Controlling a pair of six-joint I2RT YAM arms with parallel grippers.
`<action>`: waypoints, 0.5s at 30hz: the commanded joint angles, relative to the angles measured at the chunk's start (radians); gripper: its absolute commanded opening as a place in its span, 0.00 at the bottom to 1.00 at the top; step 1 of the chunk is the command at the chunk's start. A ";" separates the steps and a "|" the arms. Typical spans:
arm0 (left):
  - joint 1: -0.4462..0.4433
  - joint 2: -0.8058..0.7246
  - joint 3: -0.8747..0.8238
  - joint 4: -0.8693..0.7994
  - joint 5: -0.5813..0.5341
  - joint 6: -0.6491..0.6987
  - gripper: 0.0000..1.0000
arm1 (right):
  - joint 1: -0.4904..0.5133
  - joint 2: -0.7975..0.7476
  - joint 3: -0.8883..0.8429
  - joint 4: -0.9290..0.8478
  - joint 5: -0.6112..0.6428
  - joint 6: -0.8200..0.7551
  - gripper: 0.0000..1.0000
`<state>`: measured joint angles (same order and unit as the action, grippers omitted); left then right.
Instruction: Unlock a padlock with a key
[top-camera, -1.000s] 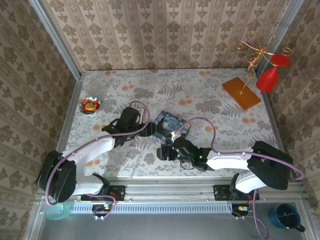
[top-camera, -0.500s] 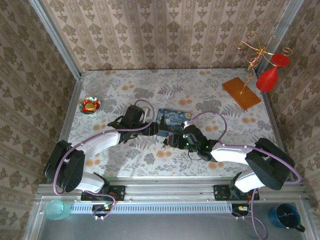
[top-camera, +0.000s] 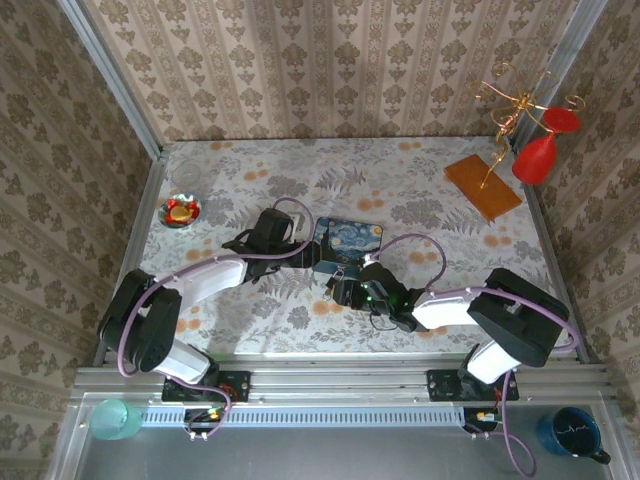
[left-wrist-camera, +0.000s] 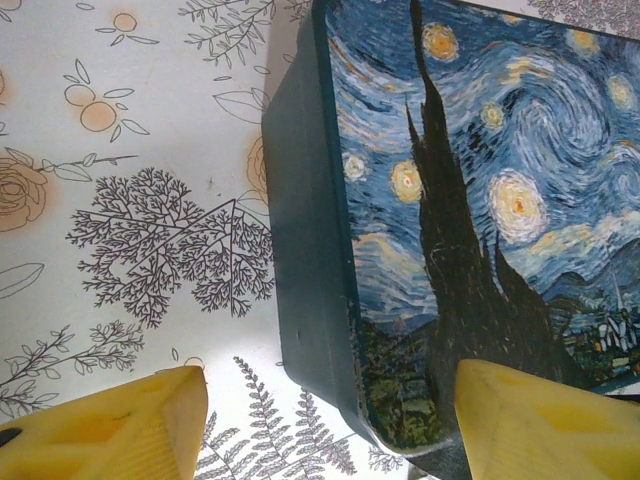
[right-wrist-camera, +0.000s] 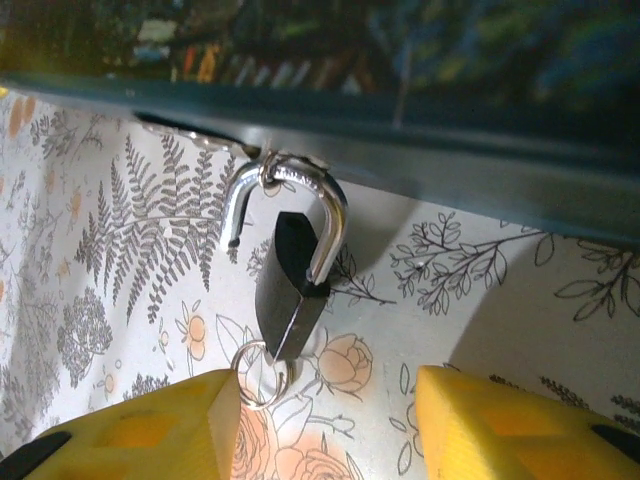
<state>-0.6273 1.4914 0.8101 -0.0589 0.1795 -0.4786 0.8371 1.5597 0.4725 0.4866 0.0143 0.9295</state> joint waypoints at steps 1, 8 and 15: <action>0.015 0.016 0.025 0.022 0.012 -0.014 0.67 | 0.010 0.046 0.031 0.021 0.054 0.052 0.48; 0.029 0.041 0.006 0.048 0.022 -0.012 0.67 | 0.022 0.107 0.084 0.021 0.055 0.065 0.45; 0.031 0.027 -0.024 0.071 0.023 -0.029 0.66 | 0.033 0.134 0.120 -0.040 0.102 0.108 0.36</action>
<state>-0.6060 1.5253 0.8055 -0.0048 0.1917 -0.4858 0.8635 1.6691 0.5774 0.5186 0.0696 0.9852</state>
